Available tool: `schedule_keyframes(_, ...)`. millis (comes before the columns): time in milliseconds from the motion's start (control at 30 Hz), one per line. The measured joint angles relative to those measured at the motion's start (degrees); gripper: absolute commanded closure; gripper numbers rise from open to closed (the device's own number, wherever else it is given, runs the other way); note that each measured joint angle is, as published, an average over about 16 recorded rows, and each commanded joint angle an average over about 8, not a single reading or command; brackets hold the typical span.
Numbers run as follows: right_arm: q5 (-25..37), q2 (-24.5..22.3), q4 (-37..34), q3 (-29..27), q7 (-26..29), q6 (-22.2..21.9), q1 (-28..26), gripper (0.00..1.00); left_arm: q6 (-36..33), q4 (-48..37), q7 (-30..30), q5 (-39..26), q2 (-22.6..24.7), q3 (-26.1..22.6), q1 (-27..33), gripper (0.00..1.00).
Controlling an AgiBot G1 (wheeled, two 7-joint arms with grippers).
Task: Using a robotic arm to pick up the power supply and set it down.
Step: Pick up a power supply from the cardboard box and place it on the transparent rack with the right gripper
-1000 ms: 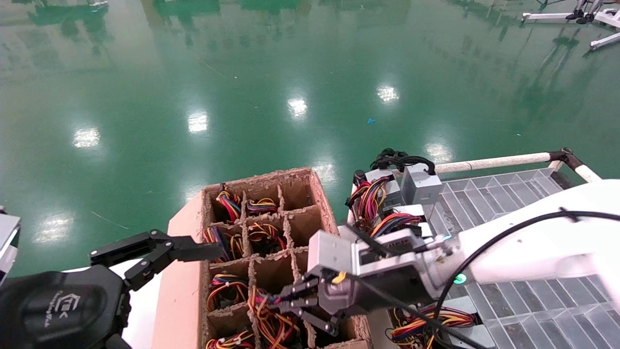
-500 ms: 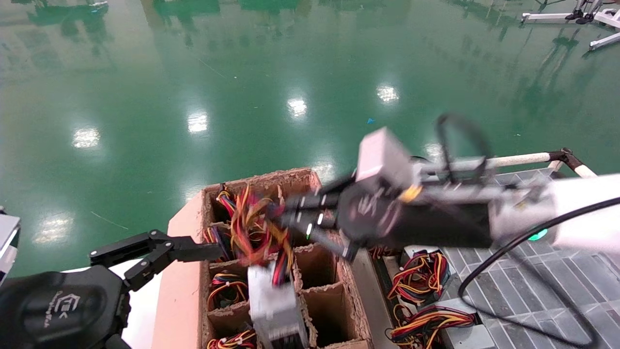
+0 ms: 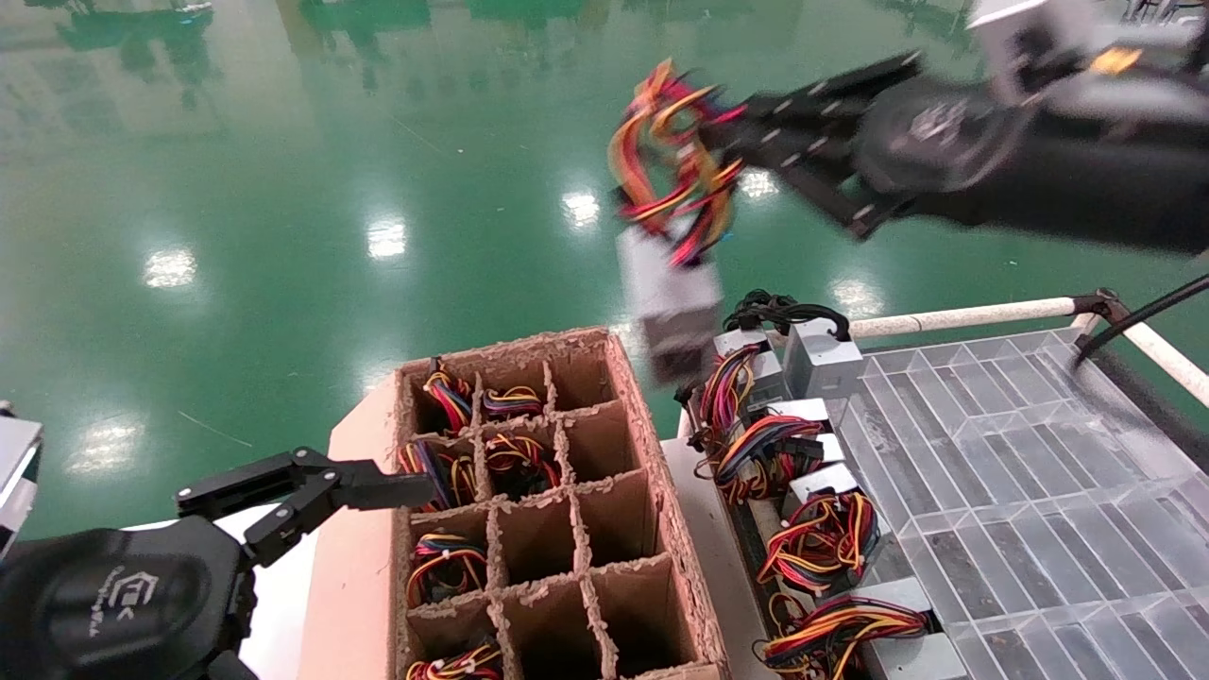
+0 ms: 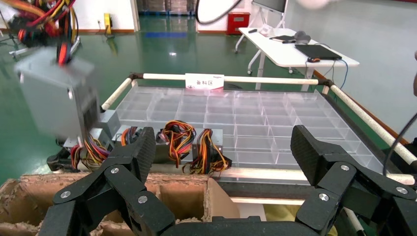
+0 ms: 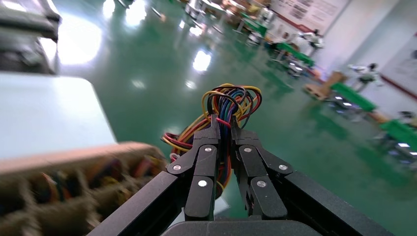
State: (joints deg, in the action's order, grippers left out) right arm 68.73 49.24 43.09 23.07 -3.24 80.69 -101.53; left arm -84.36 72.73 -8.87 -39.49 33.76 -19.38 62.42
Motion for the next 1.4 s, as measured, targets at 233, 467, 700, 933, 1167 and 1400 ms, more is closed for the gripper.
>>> schedule_keyframes(233,7.28,-1.4,-12.7,2.47,-8.28,-0.33,-8.92,1.0,0.0,0.0,0.0,0.0,0.0,-0.01,0.0,0.0)
schedule_keyframes(467,14.32,-1.98,-22.68,5.56,-15.61,-2.8,-13.87,1.0,0.01,0.0,0.01,0.01,-0.01,-0.01,0.0,0.0)
schedule_keyframes(700,18.0,-1.87,-29.25,7.51,-20.82,-4.46,-15.19,1.0,0.01,0.0,0.01,0.01,-0.01,-0.02,0.01,0.0)
schedule_keyframes(933,19.55,-0.58,-33.95,8.51,-24.39,-5.4,-14.91,1.0,0.01,0.0,0.01,0.02,-0.01,-0.03,0.01,0.0)
schedule_keyframes(1167,20.13,1.82,-37.43,8.96,-26.49,-6.49,-13.91,1.0,0.01,0.0,0.02,0.02,-0.01,-0.04,0.01,0.0)
schedule_keyframes(1400,20.03,3.97,-40.01,8.93,-27.59,-7.69,-12.49,1.0,0.02,0.0,0.02,0.03,-0.02,-0.04,0.01,0.0)
